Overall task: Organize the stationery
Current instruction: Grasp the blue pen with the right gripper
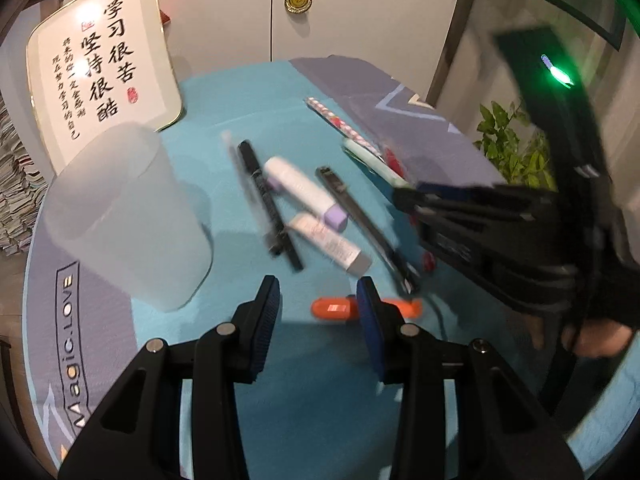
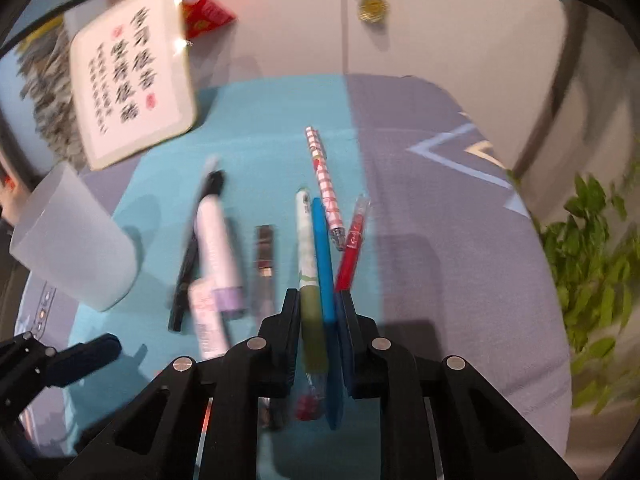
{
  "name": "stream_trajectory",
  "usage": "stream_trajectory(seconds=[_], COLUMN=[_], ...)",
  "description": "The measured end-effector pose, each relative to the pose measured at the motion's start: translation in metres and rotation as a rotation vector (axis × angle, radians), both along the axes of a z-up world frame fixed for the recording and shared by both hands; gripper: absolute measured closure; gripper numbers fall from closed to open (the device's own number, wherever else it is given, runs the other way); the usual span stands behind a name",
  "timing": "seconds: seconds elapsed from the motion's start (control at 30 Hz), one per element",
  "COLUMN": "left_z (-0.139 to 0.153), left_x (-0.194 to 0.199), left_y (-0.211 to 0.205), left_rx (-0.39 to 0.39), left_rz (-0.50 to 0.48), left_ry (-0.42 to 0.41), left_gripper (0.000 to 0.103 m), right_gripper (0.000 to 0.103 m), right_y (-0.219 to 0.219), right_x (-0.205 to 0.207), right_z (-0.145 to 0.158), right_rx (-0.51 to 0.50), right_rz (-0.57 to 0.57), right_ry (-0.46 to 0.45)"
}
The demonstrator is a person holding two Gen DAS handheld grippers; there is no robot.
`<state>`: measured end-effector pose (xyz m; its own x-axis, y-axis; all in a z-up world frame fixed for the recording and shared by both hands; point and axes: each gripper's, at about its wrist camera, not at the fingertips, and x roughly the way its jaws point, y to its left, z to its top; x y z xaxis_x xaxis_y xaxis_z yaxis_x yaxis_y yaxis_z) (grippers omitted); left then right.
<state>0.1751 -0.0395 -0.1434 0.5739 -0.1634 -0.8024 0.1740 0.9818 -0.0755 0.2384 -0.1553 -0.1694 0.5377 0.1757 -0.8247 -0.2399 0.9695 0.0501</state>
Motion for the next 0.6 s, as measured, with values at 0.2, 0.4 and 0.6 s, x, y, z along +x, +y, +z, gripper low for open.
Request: stream_trajectory(seconds=[0.2, 0.4, 0.6], left_z=[-0.007, -0.013, -0.014], left_x=[0.033, 0.044, 0.027], left_y=[-0.015, -0.028, -0.023], left_rx=[0.005, 0.01, -0.013], left_rz=[0.037, 0.03, -0.008], left_ry=[0.034, 0.075, 0.073], left_gripper=[0.05, 0.052, 0.086], right_gripper=[0.089, 0.091, 0.091], right_y=[-0.033, -0.041, -0.049], right_x=[-0.018, -0.03, -0.036], right_z=[0.011, 0.003, 0.002], right_rx=[0.109, 0.094, 0.119], right_rz=[-0.028, -0.01, -0.005], right_ry=[0.016, 0.034, 0.045])
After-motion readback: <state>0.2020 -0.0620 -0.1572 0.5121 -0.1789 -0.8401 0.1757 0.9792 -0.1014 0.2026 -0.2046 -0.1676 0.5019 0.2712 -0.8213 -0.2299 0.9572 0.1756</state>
